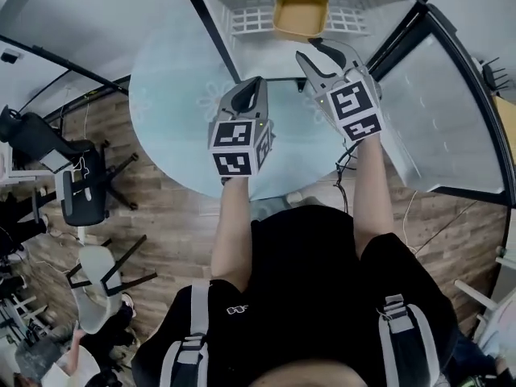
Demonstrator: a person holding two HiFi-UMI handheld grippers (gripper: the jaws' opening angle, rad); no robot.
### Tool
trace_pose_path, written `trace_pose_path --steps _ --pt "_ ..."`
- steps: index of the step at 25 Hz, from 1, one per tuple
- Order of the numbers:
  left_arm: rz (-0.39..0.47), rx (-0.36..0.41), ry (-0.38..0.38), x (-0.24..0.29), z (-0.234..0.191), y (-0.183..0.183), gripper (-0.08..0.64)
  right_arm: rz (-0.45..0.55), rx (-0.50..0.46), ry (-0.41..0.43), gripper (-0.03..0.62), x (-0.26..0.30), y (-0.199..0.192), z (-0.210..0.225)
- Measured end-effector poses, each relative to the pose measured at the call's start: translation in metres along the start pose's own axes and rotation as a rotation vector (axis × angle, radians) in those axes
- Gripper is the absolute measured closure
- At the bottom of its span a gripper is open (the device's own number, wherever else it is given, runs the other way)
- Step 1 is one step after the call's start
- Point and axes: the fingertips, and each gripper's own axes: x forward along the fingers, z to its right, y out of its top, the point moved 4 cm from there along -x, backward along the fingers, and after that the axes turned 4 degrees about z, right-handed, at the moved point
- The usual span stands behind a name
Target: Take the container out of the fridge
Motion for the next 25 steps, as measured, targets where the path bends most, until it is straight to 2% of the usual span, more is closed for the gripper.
trace_pose_path --steps 5,9,13,16,18,25 --pt "-0.017 -0.057 0.004 0.005 -0.014 -0.014 0.560 -0.136 -0.215 0.025 0.460 0.029 -0.002 0.006" --pt "-0.041 -0.096 0.023 0.009 -0.030 -0.027 0.559 -0.196 -0.346 0.024 0.460 0.049 0.001 0.006" --pt "-0.040 -0.114 0.026 0.013 -0.039 -0.029 0.560 -0.300 -0.461 0.019 0.471 0.063 -0.008 0.008" --pt "-0.058 -0.123 0.034 0.014 -0.047 -0.034 0.560 -0.367 -0.505 0.012 0.488 0.071 -0.018 0.004" --pt "-0.068 -0.127 0.038 0.014 -0.048 -0.037 0.559 -0.389 -0.532 0.000 0.526 0.072 -0.024 0.002" --pt "-0.083 -0.097 0.001 0.014 -0.029 -0.038 0.560 -0.379 -0.514 -0.005 0.554 0.059 -0.033 -0.006"
